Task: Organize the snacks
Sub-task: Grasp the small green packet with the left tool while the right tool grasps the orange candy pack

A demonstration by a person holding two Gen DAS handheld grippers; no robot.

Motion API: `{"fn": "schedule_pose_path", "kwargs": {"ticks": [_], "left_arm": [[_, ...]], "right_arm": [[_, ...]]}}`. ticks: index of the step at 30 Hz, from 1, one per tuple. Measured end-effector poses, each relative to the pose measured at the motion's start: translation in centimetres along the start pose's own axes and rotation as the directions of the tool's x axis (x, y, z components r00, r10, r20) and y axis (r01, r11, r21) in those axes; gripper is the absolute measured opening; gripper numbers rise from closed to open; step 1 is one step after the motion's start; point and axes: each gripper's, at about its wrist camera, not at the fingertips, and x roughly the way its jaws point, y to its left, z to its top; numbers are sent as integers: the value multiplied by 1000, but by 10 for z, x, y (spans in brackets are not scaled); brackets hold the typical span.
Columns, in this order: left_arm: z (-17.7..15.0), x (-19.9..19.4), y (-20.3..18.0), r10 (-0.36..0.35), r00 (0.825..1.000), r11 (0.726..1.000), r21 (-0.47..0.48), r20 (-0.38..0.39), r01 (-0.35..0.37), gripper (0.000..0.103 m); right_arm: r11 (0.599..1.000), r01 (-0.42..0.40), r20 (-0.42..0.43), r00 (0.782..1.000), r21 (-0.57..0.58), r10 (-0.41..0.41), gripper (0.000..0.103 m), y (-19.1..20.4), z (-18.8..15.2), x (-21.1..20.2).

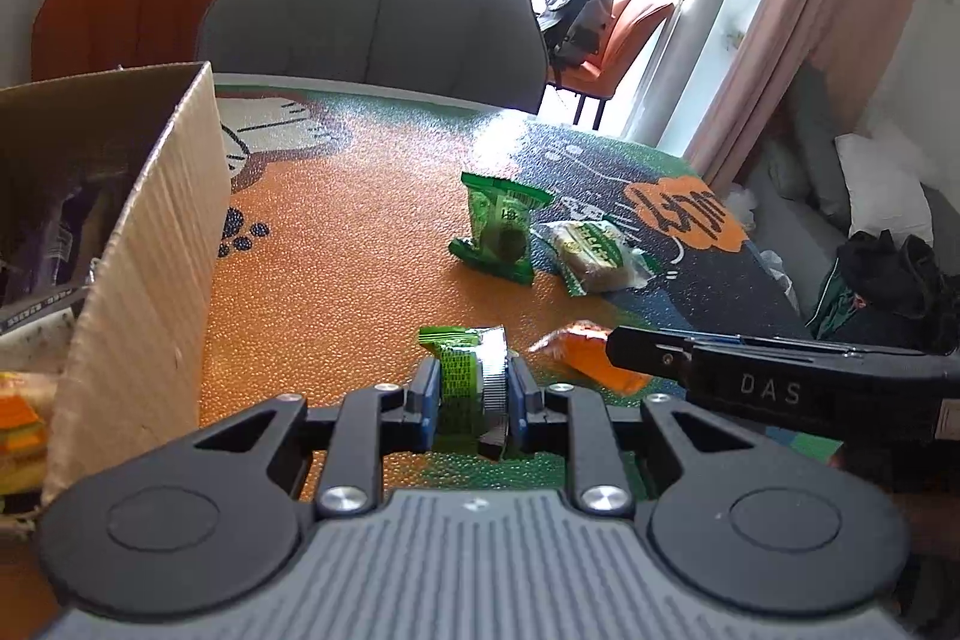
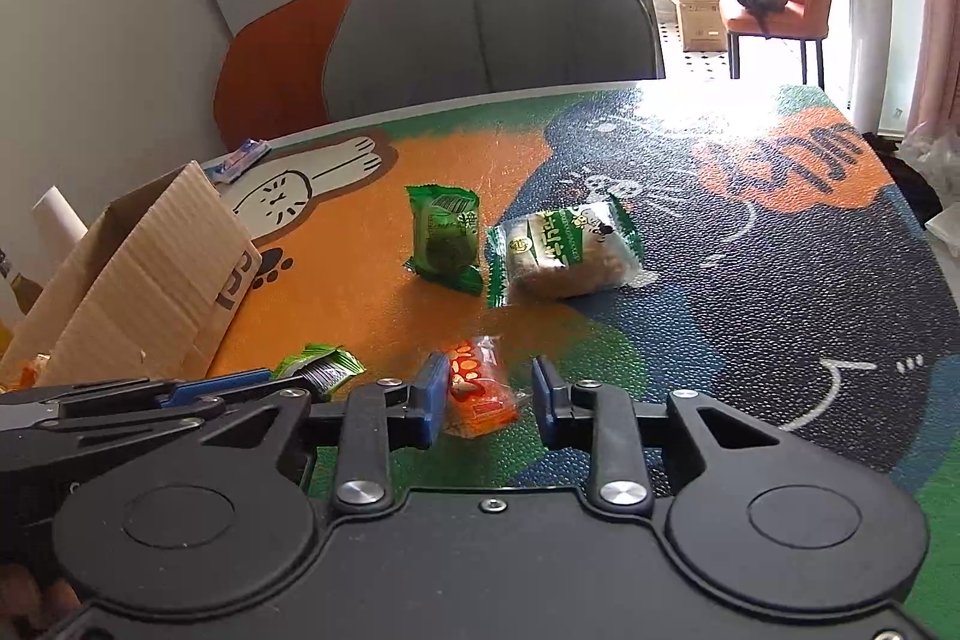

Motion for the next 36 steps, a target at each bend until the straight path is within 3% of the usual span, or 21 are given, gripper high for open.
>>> {"fn": "schedule_pose_path", "kwargs": {"ticks": [7, 20, 23, 25, 30, 34, 35, 36], "left_arm": [[-5, -13, -4, -12, 1000, 1000, 1, 15, 12, 22], [-19, -18, -2, -13, 1000, 1000, -3, 2, 13, 22], [-24, -16, -2, -14, 1000, 1000, -9, -8, 14, 22], [-25, -17, -2, -15, 1000, 1000, -9, -9, 15, 22], [-27, -20, 1, -15, 1000, 1000, -14, -6, 15, 22], [-28, -20, 3, -11, 1000, 1000, -17, -11, 11, 22], [-27, -20, 3, -10, 1000, 1000, -16, -12, 10, 22], [-27, -20, 4, -9, 1000, 1000, -17, -11, 9, 22]], "right_arm": [[1000, 9, 5, 1000, -1, -9, 21, 2, -5, -13], [999, 44, -34, 998, -10, -45, 23, 1, -26, -22], [998, 53, -39, 998, -19, -54, 37, 2, -33, -24], [998, 49, -39, 998, -35, -50, 60, 5, -35, -24], [996, 54, -34, 998, -73, -57, 68, 15, -34, -20], [994, 66, -48, 996, -86, -70, 65, 18, -36, -10], [993, 71, -58, 995, -90, -76, 61, 18, -37, -8], [991, 89, -46, 994, -104, -94, 49, 20, -38, -7]]}}
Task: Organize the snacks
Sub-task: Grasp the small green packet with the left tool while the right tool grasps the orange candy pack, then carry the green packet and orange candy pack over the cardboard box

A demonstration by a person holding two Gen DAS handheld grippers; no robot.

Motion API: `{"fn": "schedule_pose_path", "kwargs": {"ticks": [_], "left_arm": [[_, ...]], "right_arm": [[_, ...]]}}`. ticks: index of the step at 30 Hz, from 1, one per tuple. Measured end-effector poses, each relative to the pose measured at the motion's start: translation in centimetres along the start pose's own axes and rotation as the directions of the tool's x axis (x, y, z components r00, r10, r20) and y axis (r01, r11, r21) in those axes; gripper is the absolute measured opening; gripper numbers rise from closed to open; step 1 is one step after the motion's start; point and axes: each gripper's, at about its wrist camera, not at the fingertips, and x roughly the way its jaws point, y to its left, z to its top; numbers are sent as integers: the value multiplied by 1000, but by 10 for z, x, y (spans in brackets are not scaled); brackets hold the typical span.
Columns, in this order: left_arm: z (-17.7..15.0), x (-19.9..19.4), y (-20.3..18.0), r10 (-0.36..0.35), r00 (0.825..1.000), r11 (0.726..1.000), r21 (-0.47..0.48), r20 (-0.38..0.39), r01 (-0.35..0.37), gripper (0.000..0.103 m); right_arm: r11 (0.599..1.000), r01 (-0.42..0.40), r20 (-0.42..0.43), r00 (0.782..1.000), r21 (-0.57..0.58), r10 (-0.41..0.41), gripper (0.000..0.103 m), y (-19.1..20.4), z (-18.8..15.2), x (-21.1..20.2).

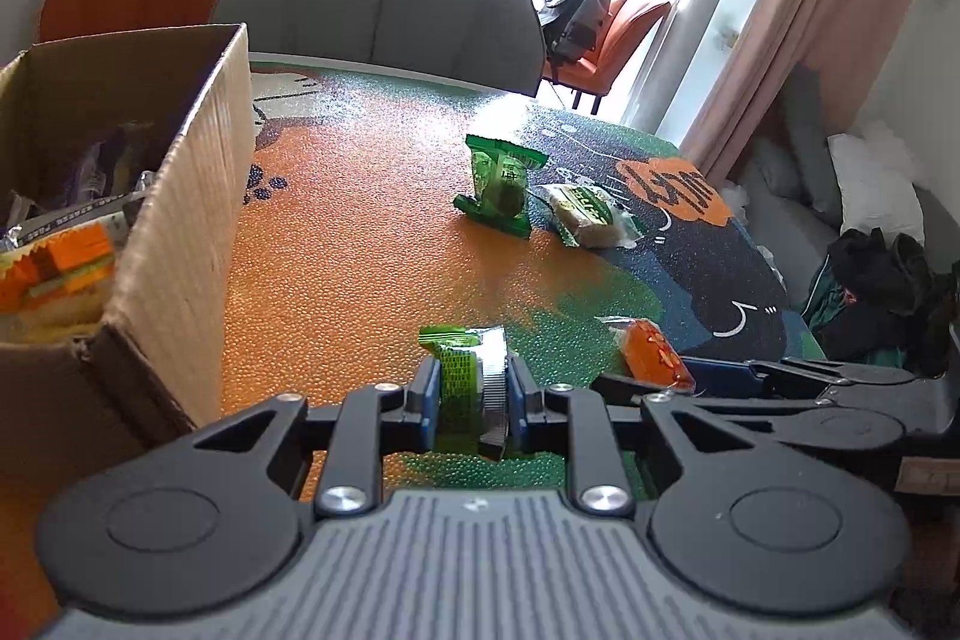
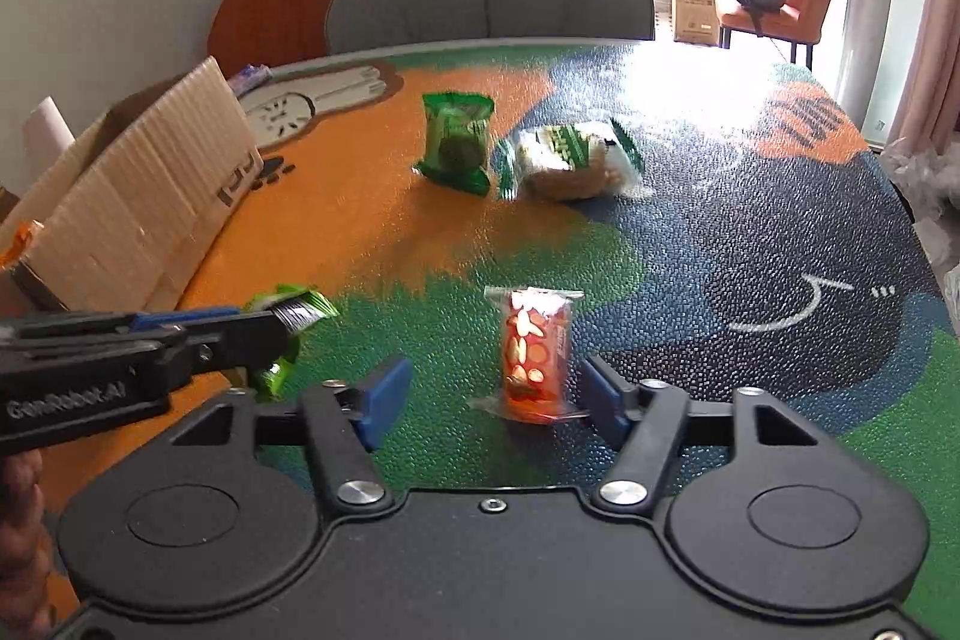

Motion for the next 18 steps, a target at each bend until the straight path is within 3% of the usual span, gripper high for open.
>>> {"fn": "schedule_pose_path", "kwargs": {"ticks": [1, 4, 18], "left_arm": [[1, -1, 0, 0, 1000, 1000, -1, 2, 0, 22], [5, -5, -1, -7, 1000, 1000, -1, 13, 7, 22], [33, -68, 9, -15, 991, 1000, 0, 131, 16, 22]], "right_arm": [[1000, 27, -1, 1000, -13, -27, 31, 1, 1, 0], [1000, 8, -7, 1000, 12, -8, 19, -5, 5, -3], [999, -36, 146, 989, 9, 34, 19, 31, 37, -57]]}}
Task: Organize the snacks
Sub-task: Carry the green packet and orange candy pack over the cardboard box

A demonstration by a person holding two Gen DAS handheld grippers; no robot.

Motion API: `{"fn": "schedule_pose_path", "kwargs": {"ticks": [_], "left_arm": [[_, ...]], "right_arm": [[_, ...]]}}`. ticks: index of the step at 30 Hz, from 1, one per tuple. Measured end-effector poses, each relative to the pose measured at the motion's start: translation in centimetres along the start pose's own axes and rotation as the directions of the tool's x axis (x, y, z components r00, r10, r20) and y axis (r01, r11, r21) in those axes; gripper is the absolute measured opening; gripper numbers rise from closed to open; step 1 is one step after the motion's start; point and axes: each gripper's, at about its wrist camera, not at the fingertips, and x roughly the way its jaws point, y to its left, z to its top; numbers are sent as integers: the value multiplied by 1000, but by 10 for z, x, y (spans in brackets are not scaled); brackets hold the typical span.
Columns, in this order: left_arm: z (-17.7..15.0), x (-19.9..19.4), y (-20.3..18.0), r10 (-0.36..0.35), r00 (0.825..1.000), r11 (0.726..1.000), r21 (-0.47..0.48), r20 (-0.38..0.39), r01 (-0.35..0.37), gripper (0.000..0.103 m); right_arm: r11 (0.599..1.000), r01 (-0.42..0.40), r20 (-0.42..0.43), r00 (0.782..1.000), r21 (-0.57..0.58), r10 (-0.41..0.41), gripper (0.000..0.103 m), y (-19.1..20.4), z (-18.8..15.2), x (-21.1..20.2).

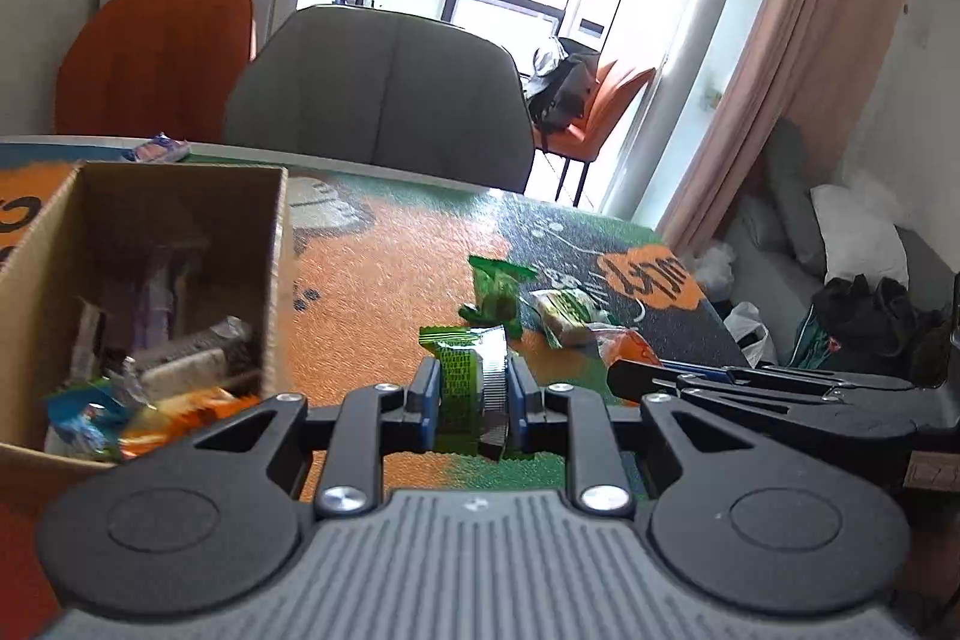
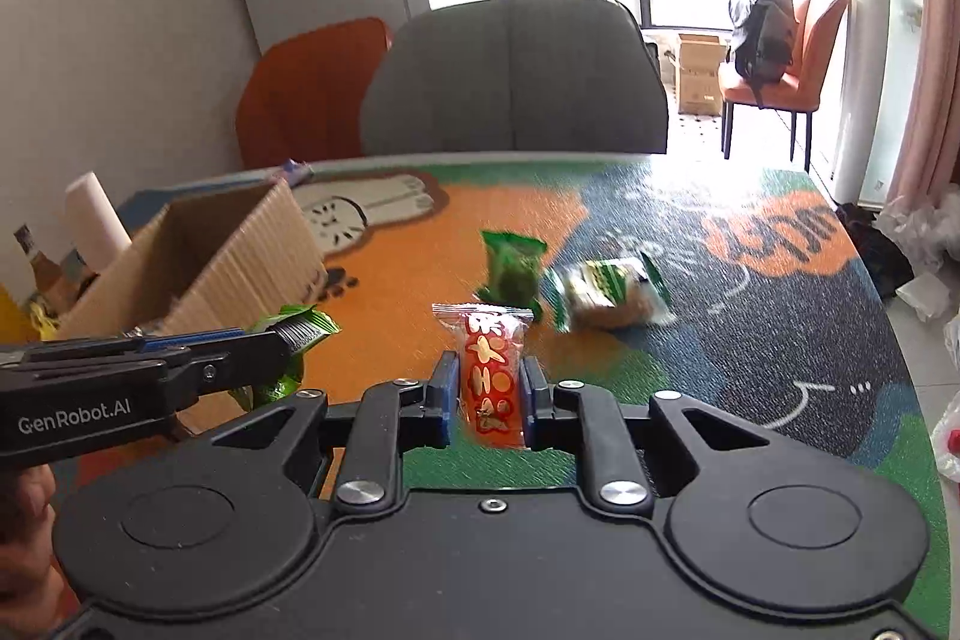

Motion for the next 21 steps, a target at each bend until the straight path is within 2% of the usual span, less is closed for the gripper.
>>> {"fn": "schedule_pose_path", "kwargs": {"ticks": [8, 14, 21], "left_arm": [[13, -23, 18, 5, 1000, 1000, -29, 25, -4, 22], [20, -38, 28, 17, 999, 999, -34, 47, -15, 22], [22, -56, 60, 77, 995, 995, -65, 67, -73, 22]], "right_arm": [[1000, -28, 32, 999, 4, 28, 19, 33, 13, -11], [997, -71, 11, 997, 33, 70, 19, 59, 22, -7], [993, -121, 12, 992, -13, 122, 19, 97, 35, 3]]}}
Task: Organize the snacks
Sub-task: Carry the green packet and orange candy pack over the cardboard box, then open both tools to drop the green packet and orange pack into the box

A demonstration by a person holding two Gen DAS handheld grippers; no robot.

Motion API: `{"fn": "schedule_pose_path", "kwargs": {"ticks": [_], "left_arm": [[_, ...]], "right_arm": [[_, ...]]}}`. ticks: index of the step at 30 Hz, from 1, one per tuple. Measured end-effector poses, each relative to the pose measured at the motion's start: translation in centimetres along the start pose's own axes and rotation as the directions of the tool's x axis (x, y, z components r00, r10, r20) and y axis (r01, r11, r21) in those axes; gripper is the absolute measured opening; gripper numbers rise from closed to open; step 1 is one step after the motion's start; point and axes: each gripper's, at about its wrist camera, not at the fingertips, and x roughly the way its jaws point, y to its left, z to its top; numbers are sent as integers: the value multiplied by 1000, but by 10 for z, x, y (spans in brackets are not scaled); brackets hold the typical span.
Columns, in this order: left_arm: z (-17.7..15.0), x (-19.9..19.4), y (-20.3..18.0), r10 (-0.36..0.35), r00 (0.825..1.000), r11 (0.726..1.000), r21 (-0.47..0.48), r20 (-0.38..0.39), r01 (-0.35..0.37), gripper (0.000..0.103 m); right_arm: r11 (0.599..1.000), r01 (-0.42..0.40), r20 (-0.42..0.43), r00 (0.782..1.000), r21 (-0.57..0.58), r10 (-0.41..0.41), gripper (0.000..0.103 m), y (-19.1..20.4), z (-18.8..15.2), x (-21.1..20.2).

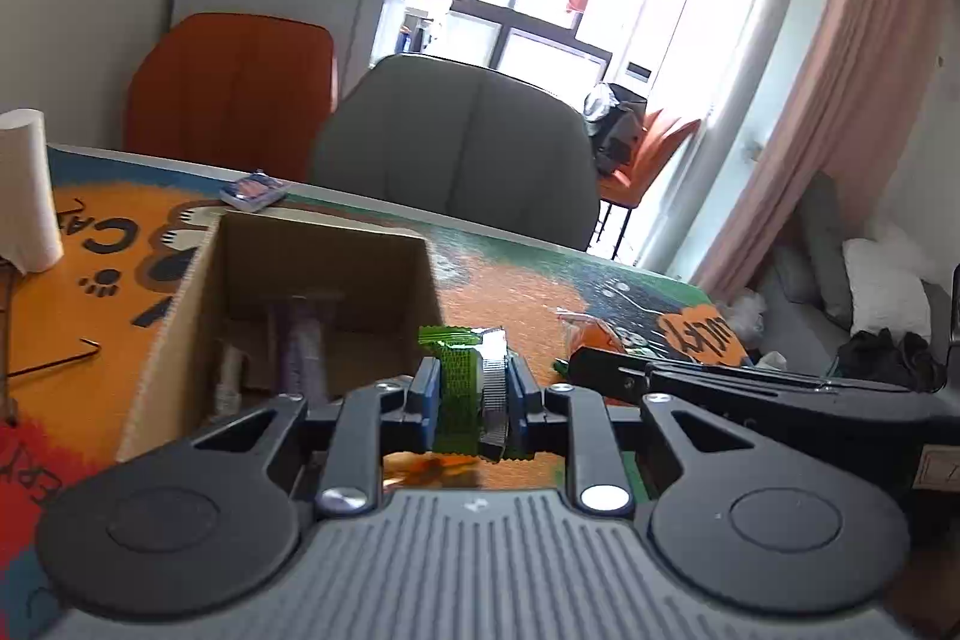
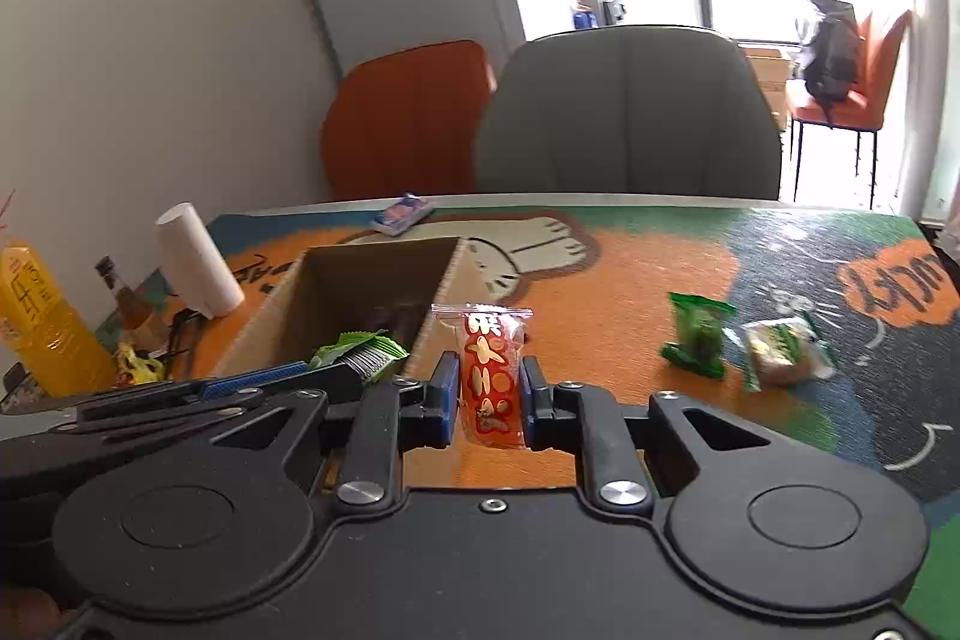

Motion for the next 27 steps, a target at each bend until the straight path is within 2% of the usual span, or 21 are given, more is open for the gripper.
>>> {"fn": "schedule_pose_path", "kwargs": {"ticks": [10, 16, 21, 23, 24, 27], "left_arm": [[8, -8, 50, 85, 996, 995, -60, 10, -84, 22], [8, -1, 72, 99, 995, 990, -99, -11, -100, 23], [8, -5, 80, 101, 995, 989, -111, 3, -100, 32], [8, -11, 82, 113, 993, 988, -112, 15, -110, 43], [9, -14, 84, 127, 992, 986, -115, 23, -124, 45], [9, -23, 93, 161, 987, 978, -140, 32, -155, 50]], "right_arm": [[994, -91, -27, 996, -65, 90, 19, 49, 11, 30], [990, -107, -46, 994, -91, 103, 19, 66, 13, 46], [989, -111, -65, 992, -94, 105, 18, 69, 14, 60], [989, -118, -70, 991, -95, 111, 18, 70, 14, 65], [988, -121, -72, 991, -94, 115, 19, 71, 14, 68], [987, -134, -81, 989, -87, 127, 33, 73, 16, 76]]}}
